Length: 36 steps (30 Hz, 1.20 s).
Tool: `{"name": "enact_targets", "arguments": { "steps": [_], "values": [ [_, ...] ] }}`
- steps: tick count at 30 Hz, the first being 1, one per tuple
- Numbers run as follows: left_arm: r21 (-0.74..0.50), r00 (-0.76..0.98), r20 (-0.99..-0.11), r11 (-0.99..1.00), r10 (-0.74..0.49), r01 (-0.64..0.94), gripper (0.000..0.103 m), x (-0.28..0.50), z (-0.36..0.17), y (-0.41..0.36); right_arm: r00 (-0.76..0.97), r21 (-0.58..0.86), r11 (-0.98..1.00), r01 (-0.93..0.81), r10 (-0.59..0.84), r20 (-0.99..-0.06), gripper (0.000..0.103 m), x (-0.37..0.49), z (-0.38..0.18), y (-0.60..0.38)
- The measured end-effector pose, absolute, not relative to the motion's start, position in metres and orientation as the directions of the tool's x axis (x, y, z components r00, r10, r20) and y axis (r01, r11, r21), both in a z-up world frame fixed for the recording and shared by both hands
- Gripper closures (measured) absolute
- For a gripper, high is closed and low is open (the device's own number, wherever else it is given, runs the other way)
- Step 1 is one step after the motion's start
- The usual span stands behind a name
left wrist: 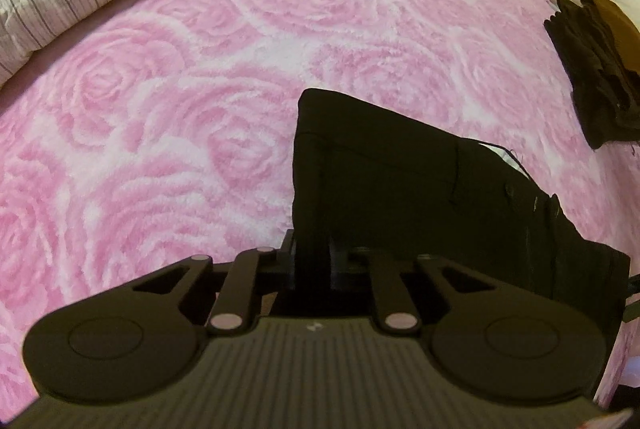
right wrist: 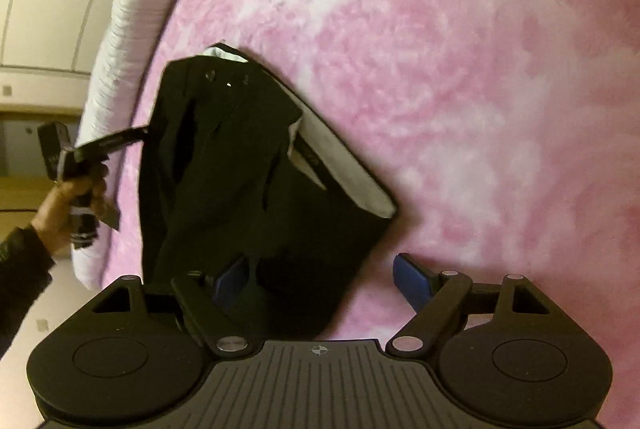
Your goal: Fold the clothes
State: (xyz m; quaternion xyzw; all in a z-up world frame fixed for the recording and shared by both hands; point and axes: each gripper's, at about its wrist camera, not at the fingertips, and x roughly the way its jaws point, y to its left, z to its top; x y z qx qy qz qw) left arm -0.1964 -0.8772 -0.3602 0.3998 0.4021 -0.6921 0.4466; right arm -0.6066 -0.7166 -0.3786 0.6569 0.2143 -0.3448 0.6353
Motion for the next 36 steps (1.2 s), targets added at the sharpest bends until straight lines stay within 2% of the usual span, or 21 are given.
{"name": "enact_targets", "arguments": {
  "steps": [3,4,5,8,14,20,25,27,28,29,30,31,32,36],
  "values": [
    [-0.198,-0.284,-0.911,-0.29,-0.297,0.936,0.098,-0.197,-0.36,-0.879,0.691,0.718,-0.15,0.68,-0.196,-0.696,0.022,-0.606,-0.384,-0.712],
    [-0.2,-0.288,-0.91,-0.292,-0.298,0.935,0.098,-0.196,-0.359,-0.879,0.678,0.71,-0.178,0.681,-0.212,-0.704,0.033,-0.608,-0.386,-0.711],
    [-0.201,-0.289,-0.909,-0.291,-0.302,0.935,0.098,-0.195,-0.358,-0.879,0.665,0.703,-0.207,0.681,-0.227,-0.711,0.071,-0.61,-0.388,-0.71],
    [-0.198,-0.288,-0.902,-0.286,-0.32,0.938,0.099,-0.193,-0.349,-0.879,0.644,0.688,-0.241,0.685,-0.242,-0.726,0.082,-0.621,-0.382,-0.709],
    [-0.187,-0.322,-0.868,-0.353,-0.378,0.917,0.099,-0.216,-0.306,-0.903,0.607,0.668,-0.155,0.728,-0.308,-0.733,0.086,-0.652,-0.32,-0.732],
    [-0.169,-0.405,-0.814,-0.497,-0.416,0.851,0.099,-0.288,-0.28,-0.952,0.519,0.559,0.005,0.829,-0.381,-0.765,0.086,-0.678,-0.273,-0.77],
    [-0.113,-0.333,-0.848,-0.474,-0.413,0.873,0.095,-0.334,-0.312,-0.985,0.451,0.479,0.022,0.878,-0.377,-0.809,0.085,-0.685,-0.302,-0.793],
    [-0.091,-0.294,-0.857,-0.439,-0.422,0.894,0.086,-0.335,-0.321,-0.981,0.421,0.435,0.04,0.9,-0.344,-0.839,0.077,-0.679,-0.316,-0.798],
    [-0.095,-0.29,-0.859,-0.425,-0.423,0.9,0.082,-0.329,-0.321,-0.975,0.4,0.408,0.048,0.912,-0.333,-0.854,0.068,-0.678,-0.318,-0.797],
    [-0.1,-0.289,-0.859,-0.415,-0.422,0.904,0.078,-0.322,-0.318,-0.967,0.38,0.383,0.057,0.922,-0.326,-0.866,0.055,-0.677,-0.319,-0.796],
    [-0.101,-0.284,-0.861,-0.404,-0.422,0.909,0.076,-0.313,-0.315,-0.959,0.364,0.363,0.066,0.929,-0.34,-0.867,0.046,-0.676,-0.317,-0.793],
    [-0.095,-0.271,-0.864,-0.391,-0.425,0.916,0.075,-0.302,-0.31,-0.949,0.334,0.328,0.078,0.941,-0.354,-0.874,0.028,-0.675,-0.312,-0.788],
    [-0.091,-0.257,-0.867,-0.373,-0.427,0.924,0.075,-0.29,-0.302,-0.938,0.306,0.293,0.092,0.952,-0.369,-0.878,0.024,-0.673,-0.306,-0.782],
    [-0.064,-0.181,-0.871,-0.261,-0.456,0.963,0.072,-0.234,-0.265,-0.873,0.245,0.161,0.223,0.961,-0.429,-0.87,0.024,-0.653,-0.273,-0.759]
  ]
}}
